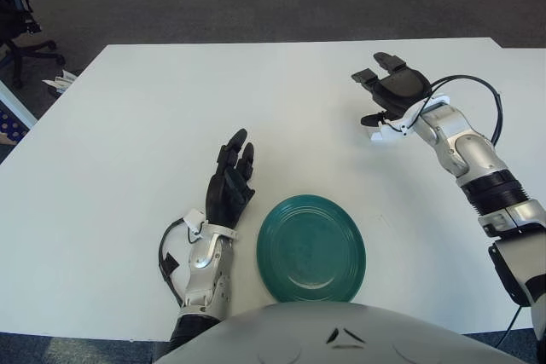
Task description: Put the charger into the plate.
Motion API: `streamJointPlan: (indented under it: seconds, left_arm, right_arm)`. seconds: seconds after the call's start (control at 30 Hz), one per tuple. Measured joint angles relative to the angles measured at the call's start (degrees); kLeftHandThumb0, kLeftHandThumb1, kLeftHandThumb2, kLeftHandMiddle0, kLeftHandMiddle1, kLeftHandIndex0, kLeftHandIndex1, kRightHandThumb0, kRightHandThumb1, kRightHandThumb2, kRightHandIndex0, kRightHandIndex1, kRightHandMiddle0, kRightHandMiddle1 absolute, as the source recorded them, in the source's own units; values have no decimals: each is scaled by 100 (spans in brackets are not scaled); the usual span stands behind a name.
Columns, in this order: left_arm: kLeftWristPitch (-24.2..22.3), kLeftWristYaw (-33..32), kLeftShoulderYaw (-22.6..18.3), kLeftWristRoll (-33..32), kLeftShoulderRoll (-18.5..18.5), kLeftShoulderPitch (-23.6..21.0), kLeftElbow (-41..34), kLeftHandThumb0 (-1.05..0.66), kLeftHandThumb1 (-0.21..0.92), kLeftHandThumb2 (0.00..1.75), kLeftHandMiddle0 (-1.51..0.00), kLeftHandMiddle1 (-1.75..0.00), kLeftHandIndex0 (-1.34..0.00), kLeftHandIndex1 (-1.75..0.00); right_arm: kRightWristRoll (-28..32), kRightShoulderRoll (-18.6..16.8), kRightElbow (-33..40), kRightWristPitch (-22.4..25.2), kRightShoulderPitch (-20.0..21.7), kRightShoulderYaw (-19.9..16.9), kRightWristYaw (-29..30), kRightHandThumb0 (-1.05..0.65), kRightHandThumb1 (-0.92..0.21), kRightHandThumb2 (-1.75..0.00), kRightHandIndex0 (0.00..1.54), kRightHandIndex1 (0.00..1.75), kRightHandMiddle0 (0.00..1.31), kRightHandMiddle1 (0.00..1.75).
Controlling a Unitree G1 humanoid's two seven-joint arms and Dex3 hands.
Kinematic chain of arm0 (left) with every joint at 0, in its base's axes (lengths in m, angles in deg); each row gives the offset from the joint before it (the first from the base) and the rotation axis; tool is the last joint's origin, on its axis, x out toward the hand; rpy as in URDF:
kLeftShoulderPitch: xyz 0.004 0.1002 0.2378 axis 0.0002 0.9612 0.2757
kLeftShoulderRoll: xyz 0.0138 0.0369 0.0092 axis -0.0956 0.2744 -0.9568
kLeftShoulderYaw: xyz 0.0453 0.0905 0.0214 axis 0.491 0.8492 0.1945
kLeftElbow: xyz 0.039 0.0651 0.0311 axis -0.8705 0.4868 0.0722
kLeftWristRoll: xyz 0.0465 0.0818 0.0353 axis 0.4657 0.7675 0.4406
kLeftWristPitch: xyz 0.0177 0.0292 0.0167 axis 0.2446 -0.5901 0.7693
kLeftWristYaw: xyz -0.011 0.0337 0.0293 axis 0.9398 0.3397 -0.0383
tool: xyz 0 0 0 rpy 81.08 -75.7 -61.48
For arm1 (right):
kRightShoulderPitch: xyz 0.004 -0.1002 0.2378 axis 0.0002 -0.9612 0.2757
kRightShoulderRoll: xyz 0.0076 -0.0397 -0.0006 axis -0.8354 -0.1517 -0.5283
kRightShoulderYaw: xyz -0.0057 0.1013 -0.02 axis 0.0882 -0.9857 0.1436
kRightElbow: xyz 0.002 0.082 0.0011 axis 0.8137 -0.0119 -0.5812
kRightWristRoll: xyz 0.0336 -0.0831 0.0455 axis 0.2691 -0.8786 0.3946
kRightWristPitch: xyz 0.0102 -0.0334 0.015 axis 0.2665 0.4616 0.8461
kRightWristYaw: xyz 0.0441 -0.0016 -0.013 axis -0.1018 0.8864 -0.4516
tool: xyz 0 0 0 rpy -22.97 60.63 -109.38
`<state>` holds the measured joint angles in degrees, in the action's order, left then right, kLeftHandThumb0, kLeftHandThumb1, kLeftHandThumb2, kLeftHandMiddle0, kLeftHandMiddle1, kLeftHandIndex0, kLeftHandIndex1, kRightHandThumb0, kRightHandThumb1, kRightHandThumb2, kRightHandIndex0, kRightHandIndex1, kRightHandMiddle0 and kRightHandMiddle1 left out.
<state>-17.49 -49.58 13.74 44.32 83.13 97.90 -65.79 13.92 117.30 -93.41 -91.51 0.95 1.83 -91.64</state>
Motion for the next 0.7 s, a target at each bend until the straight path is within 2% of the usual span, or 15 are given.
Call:
streamJointPlan:
  seconds: [0.7]
  left_arm:
    - [71,4,-15,21,0,-11,33,-103,92,113,-13,0,0,-43]
  right_arm:
    - [328,-60,-1114,-274,188,263,311,-98,-92,-85,11,1,0,47]
